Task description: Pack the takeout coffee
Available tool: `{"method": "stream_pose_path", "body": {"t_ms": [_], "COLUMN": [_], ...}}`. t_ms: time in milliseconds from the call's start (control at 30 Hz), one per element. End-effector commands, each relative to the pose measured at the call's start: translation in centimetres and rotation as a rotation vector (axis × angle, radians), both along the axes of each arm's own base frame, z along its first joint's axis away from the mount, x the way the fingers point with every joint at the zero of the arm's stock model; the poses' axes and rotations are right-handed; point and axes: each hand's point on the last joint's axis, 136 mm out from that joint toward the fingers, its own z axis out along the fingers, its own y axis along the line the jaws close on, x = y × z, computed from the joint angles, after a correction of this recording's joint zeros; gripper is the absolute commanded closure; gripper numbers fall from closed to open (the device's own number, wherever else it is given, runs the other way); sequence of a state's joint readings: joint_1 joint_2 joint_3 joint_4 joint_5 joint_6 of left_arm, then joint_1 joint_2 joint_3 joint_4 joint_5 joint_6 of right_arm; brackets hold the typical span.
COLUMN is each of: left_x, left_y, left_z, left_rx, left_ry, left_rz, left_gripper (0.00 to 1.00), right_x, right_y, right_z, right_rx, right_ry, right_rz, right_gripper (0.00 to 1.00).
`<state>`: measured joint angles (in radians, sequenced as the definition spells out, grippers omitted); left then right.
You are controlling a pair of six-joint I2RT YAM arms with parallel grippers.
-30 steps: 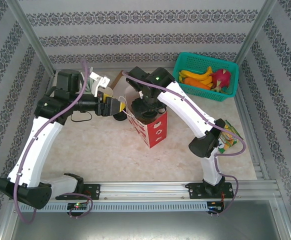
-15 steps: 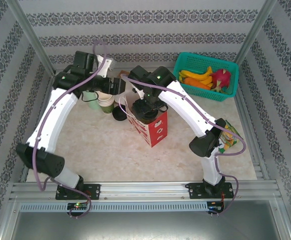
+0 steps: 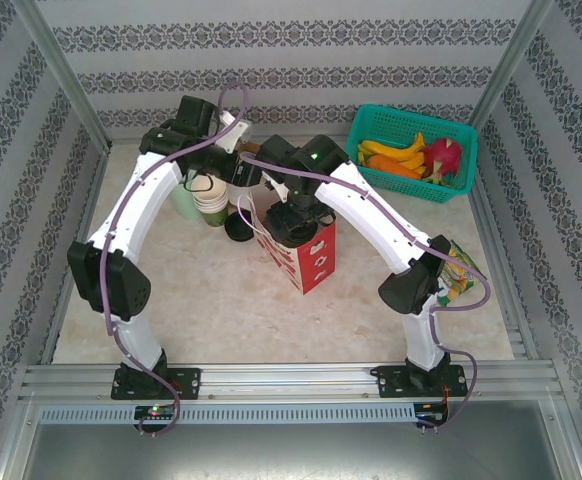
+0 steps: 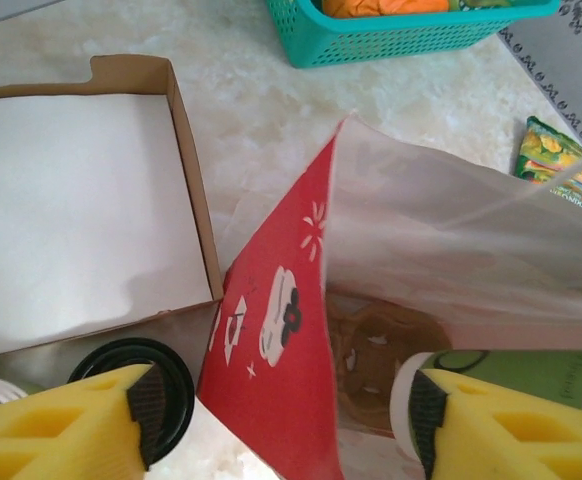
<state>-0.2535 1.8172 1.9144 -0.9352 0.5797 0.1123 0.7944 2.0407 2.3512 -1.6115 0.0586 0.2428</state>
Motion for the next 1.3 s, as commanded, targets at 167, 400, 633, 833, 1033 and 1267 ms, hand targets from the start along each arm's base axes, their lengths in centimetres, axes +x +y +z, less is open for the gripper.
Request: {"method": "stream_pose_path", "body": {"t_ms": [167,400,633,833,1033,1267], "left_x": [-0.7,-1.0,-1.6,-3.5,-5.7,-8.8], "left_y": [-1.5,-1.9,-2.3,-2.9,-3.3,-2.0], "left_z": [-0.2,0.3,2.0,2.4,3.2,2.3], "left_rx": [0.004,0.002,-0.045,-0.125,-0.185,-0.130], "left_ry": [0.004,-0.010,-0.012,0.055,0.114,0.143], "left_rz": [-0.104,-0.130,-0.125,-0.078,-0.030,0.083], "left_gripper": [0.67,0.94,1.00,1.00,1.00,1.00], "right_x": [-3.2,-3.7,-4.6,-5.1,-5.8,-7.5], "right_y": [-4.1,-4.4,-3.6,-4.2,-3.9,-3.5], "right_z": [0.1,-1.1,-1.7,-3.0,-2.5,-2.2], "right_rx": [-0.172,-0.208,-0.198,-0.243,-0.227,-0.214], "right_ry": [0.089,0.127,0.170,0.208,0.208,0.230], "right_rz": [-0.042,-0.076,-0.068,-0.090,-0.068,-0.002], "right_gripper": [0.44,0.45,0.45,0.45,0.45,0.46]}}
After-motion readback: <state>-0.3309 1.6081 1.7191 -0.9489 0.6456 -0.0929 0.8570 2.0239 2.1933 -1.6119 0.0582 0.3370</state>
